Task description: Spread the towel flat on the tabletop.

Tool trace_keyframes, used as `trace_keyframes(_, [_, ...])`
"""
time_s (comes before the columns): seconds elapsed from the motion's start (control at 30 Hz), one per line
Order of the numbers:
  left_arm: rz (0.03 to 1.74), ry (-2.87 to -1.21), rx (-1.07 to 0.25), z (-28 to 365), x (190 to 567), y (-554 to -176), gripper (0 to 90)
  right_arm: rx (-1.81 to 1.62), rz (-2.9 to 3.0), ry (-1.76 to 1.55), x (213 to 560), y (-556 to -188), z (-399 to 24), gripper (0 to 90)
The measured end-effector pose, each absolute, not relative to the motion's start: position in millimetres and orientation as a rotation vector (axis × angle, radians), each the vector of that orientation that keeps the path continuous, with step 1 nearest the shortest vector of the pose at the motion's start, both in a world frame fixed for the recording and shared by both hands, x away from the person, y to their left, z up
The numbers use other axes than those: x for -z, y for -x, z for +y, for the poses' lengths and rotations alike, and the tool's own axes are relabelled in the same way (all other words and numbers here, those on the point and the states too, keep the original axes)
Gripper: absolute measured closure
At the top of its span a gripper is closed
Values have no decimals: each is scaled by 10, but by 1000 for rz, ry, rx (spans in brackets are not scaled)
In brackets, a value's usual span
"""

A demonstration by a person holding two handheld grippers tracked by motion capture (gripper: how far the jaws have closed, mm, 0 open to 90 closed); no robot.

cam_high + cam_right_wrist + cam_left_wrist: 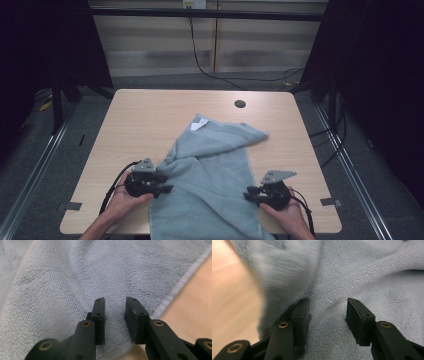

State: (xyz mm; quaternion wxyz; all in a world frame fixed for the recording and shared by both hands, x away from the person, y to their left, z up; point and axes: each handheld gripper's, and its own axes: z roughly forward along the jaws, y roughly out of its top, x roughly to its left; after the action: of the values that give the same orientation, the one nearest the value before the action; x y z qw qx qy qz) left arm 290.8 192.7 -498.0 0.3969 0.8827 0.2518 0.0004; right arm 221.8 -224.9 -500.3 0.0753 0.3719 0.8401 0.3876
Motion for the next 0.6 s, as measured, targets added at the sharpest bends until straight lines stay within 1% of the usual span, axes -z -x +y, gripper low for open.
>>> trace_keyframes(0.1, [592,-2259,20,1927,4966,-2713,552,-1177,2520,-1135,4999,-1993,-2302,696])
trace_keyframes(0.23, [535,-2277,83,1961,4948,-2419,563,-1178,2548,-1110,4985,-1803,-2292,689])
trace_keyframes(0.27, [533,-2276,102,1976,4944,-2354,565,-1177,2561,-1107,4977,-1774,-2278,679])
trace_keyframes(0.33, [521,-2271,143,1997,4941,-2296,590,-1175,2579,-1103,4966,-1765,-2253,626])
trace_keyframes(0.37, [504,-2272,177,2004,4930,-2311,600,-1178,2591,-1099,4958,-1785,-2249,616])
trace_keyframes(0.43, [508,-2207,183,1983,4879,-2378,609,-1202,2560,-1109,4940,-1872,-2248,608])
trace_keyframes(0.5, [502,-2167,158,1927,4780,-2508,609,-1246,2516,-1128,4899,-2008,-2250,608])
trace_keyframes(0.6, [518,-2163,105,1789,4666,-2793,607,-1241,2458,-1131,4853,-2278,-2217,610])
